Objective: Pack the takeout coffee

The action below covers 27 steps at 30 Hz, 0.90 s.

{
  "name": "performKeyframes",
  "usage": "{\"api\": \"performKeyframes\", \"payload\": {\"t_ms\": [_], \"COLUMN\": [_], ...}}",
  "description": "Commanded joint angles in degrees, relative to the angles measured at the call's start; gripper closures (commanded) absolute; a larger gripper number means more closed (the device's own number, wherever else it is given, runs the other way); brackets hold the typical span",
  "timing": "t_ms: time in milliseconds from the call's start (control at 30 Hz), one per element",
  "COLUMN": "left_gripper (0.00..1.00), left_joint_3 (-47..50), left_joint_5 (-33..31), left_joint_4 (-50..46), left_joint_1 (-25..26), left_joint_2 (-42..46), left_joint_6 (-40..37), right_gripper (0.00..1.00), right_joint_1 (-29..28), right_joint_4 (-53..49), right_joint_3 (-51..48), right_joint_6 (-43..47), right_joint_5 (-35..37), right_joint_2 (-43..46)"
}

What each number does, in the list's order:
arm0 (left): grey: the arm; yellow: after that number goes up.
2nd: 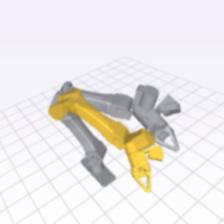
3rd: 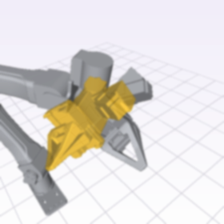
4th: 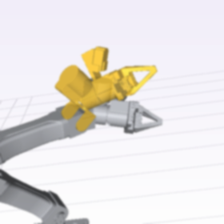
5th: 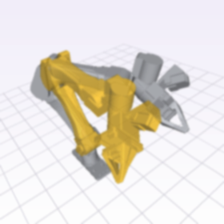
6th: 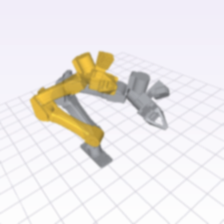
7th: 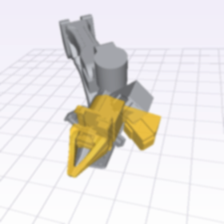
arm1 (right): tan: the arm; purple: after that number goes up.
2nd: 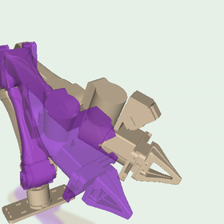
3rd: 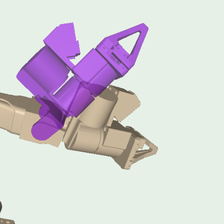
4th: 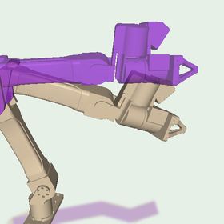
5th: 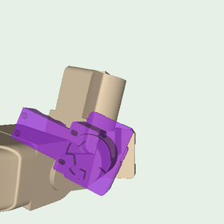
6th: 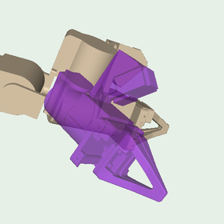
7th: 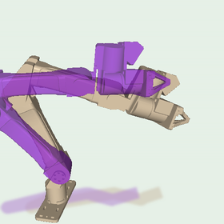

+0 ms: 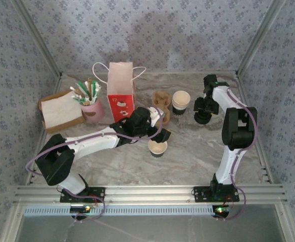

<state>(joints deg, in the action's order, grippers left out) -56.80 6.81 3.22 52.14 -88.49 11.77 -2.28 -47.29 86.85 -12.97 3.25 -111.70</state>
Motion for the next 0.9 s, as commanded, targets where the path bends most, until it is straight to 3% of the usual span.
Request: {"api": "performKeyframes", "payload": {"t_ms": [0,867], "left_gripper": [0.01,0.00], "left_joint_3": [0.3,0.7], "left_joint_5": [0.1,0.2], "left_joint_4": [1.1,1.3], "left_joint_1": [0.2,0.2], "left_joint_2": [2.0,3.0], "left_joint_6": [-1.1,-1.2], "right_gripper": [0.26,0.27], "right_joint_1": [-0.4,-1.7], "right_joint_4": [-2.0,-2.6], "right_joint_3": [1.3,-1.9], "right_joint_6": [0.5,-1.4], "right_joint_5": [1.0,0.1], "right_joint_2": [-0.7,4.7]}}
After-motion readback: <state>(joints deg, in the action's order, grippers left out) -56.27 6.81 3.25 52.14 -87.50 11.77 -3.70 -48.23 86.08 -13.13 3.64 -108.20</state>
